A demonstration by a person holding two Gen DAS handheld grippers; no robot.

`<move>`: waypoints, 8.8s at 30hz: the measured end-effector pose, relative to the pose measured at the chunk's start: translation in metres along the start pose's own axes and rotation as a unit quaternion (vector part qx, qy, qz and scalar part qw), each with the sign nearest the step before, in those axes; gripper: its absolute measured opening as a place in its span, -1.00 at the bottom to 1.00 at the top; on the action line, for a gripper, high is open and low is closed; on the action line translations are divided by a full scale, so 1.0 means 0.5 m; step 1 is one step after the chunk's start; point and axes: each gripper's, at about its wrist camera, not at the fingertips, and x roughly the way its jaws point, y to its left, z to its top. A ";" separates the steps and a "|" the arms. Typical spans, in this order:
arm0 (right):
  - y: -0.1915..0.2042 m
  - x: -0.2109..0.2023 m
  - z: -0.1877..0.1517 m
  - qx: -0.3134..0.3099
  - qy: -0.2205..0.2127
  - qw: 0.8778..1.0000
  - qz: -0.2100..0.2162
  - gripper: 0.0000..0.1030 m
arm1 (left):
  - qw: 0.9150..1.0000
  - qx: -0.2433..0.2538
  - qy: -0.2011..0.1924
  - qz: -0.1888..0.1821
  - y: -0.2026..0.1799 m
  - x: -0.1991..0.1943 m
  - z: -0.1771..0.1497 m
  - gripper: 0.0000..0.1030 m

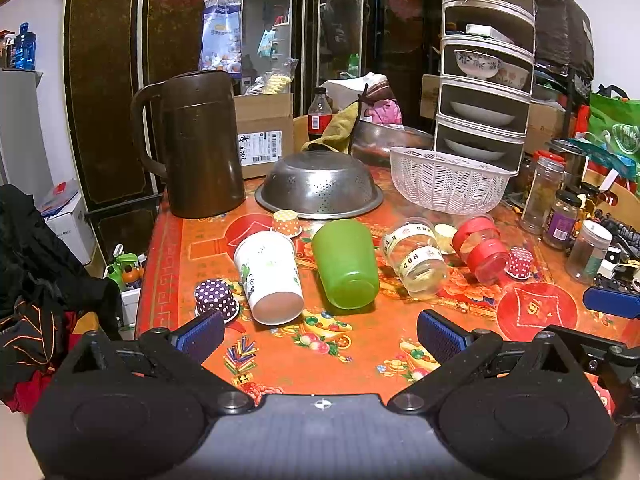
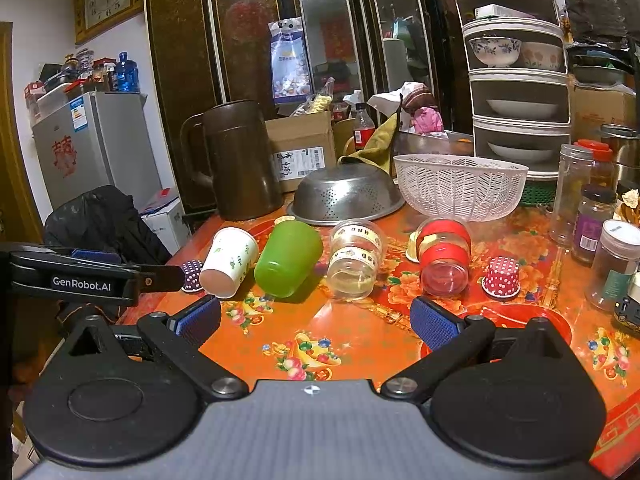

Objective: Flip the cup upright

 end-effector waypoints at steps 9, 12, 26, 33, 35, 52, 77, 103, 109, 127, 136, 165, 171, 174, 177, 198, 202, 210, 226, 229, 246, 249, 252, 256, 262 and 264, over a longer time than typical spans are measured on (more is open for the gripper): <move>-0.003 -0.002 0.001 0.002 0.000 1.000 0.002 0.98 | 1.000 0.001 0.000 0.000 -0.001 -0.002 0.002 1.00; -0.004 -0.002 0.002 0.002 0.000 1.000 0.002 0.98 | 1.000 0.001 0.001 0.000 -0.001 -0.003 0.001 1.00; -0.004 -0.002 0.005 0.002 0.002 1.000 0.001 0.98 | 1.000 0.003 0.004 0.000 -0.004 -0.003 0.005 1.00; -0.004 -0.002 0.006 0.001 0.002 1.000 0.002 0.98 | 1.000 0.003 0.004 0.000 -0.005 -0.001 0.005 1.00; -0.005 -0.001 0.006 0.002 0.004 1.000 0.001 0.98 | 1.000 0.004 0.005 0.000 -0.006 0.004 0.006 1.00; -0.017 0.001 0.004 0.008 0.008 1.000 0.005 0.98 | 1.000 0.009 0.013 0.005 -0.017 0.014 0.008 1.00; -0.165 -0.052 -0.064 0.080 0.011 0.997 -0.015 0.98 | 0.982 0.024 0.158 -0.099 -0.264 0.207 0.180 0.91; -0.334 -0.151 -0.130 0.158 0.011 0.985 -0.068 0.98 | 0.967 0.030 0.251 -0.019 -0.425 0.481 0.181 0.16; -0.324 -0.146 -0.120 0.152 0.007 0.987 -0.058 0.98 | 0.971 0.059 0.222 -0.059 -0.401 0.355 0.193 0.16; -0.196 -0.087 -0.084 0.114 0.017 0.993 0.033 0.98 | 0.989 0.111 0.092 0.022 -0.137 -0.176 0.156 0.16; -0.171 -0.065 -0.075 0.146 0.053 0.986 0.053 0.98 | 0.979 0.021 0.185 -0.084 -0.124 -0.004 -0.003 0.16; -0.038 0.165 -0.001 0.231 0.284 0.927 0.083 0.64 | 0.973 -0.034 0.182 -0.139 -0.112 0.049 -0.113 0.16; -0.032 0.184 0.004 0.217 0.291 0.930 0.063 0.50 | 0.972 -0.036 0.182 -0.142 -0.109 0.049 -0.112 0.16; -0.030 0.184 0.004 0.214 0.294 0.930 0.059 0.47 | 0.972 -0.036 0.183 -0.141 -0.109 0.049 -0.112 0.16; -0.030 0.188 0.006 0.218 0.299 0.927 0.058 0.47 | 0.973 -0.031 0.182 -0.136 -0.112 0.050 -0.112 0.16; -0.036 0.193 0.010 0.233 0.322 0.915 0.066 0.41 | 0.978 -0.006 0.173 -0.112 -0.098 0.019 -0.132 0.60; -0.027 0.190 0.010 0.233 0.325 0.913 0.082 0.41 | 0.979 0.021 0.170 -0.110 -0.060 -0.022 -0.147 0.63; 0.004 0.180 0.021 0.224 0.312 0.918 0.098 0.41 | 0.981 0.059 0.177 -0.054 -0.002 -0.066 -0.197 0.65; 0.095 -0.064 -0.011 -0.011 -0.029 0.999 -0.016 0.43 | 0.983 -0.107 -0.018 -0.146 0.115 -0.181 -0.167 0.66; 0.098 -0.077 -0.071 -0.037 -0.078 0.996 -0.030 0.43 | 0.983 -0.100 -0.032 -0.149 0.103 -0.177 -0.163 0.66; 0.118 -0.012 -0.199 -0.132 -0.155 0.969 -0.137 0.49 | 0.980 -0.103 -0.029 -0.168 0.068 -0.146 -0.173 0.66; 0.123 -0.004 -0.197 -0.139 -0.155 0.968 -0.139 0.52 | 0.979 -0.106 -0.027 -0.171 0.068 -0.140 -0.177 0.66; 0.124 0.001 -0.197 -0.133 -0.148 0.971 -0.129 0.53 | 0.979 -0.109 -0.025 -0.170 0.070 -0.138 -0.179 0.66; 0.126 0.005 -0.193 -0.124 -0.143 0.974 -0.121 0.81 | 0.979 -0.111 -0.025 -0.167 0.074 -0.140 -0.183 0.66; 0.124 0.010 -0.186 -0.105 -0.124 0.982 -0.099 0.97 | 0.980 -0.112 -0.023 -0.162 0.074 -0.138 -0.186 0.68; 0.118 0.011 -0.185 -0.093 -0.115 0.985 -0.092 0.97 | 0.980 -0.112 -0.025 -0.160 0.074 -0.137 -0.187 0.74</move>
